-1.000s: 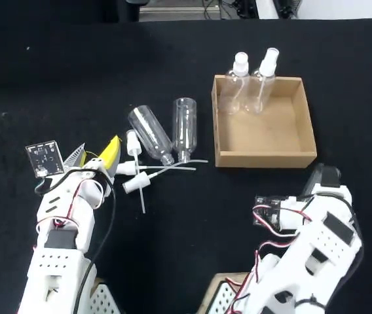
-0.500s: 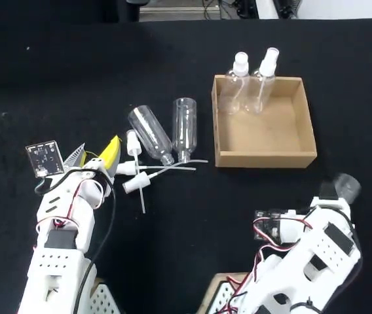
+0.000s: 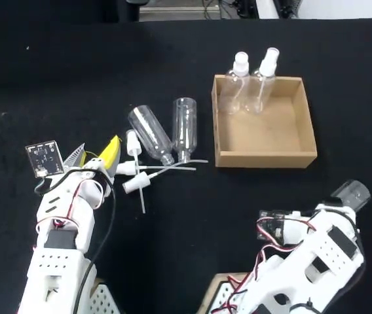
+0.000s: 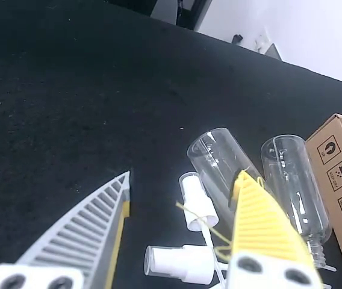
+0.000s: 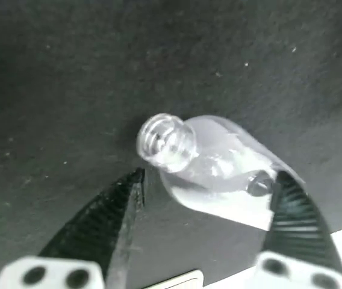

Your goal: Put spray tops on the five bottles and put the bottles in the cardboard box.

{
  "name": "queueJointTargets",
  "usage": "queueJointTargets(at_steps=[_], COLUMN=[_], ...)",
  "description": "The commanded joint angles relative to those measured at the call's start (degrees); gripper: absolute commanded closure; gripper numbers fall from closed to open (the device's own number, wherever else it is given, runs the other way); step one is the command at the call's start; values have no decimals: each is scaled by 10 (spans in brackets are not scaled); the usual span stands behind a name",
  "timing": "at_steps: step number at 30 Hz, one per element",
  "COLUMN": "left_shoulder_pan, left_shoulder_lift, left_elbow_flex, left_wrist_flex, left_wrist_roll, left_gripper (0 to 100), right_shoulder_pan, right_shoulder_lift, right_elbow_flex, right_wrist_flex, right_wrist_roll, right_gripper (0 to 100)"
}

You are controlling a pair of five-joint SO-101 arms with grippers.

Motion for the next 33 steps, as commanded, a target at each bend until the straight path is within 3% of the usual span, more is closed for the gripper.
queueJointTargets(at_steps=[1, 5, 12, 17, 22, 27, 33], left_shoulder_pan=[7, 7, 7, 7, 7, 7, 7], left_shoulder_lift=[-9, -9, -9, -9, -9, -9, -9], left_elbow_flex=[-33, -33, -33, -33, -33, -33, -33], left_wrist_flex=[-13, -13, -13, -13, -13, -13, -13], left_wrist_roll=[-4, -4, -4, -4, -4, -4, -4], left_gripper=[734, 734, 734, 734, 734, 734, 734], right_shoulder_pan=[8, 0, 0, 3, 0, -1, 0], right_shoulder_lift=[-20, -17, -15, -14, -14, -13, 33], right_elbow_flex=[-43, -74, -128, -217, -298, -303, -306], right_wrist_flex=[-12, -11, -4, 102, 208, 210, 208], right_wrist_roll=[-111, -278, -457, -546, -556, -499, -498], right_gripper=[777, 786, 786, 705, 666, 666, 666])
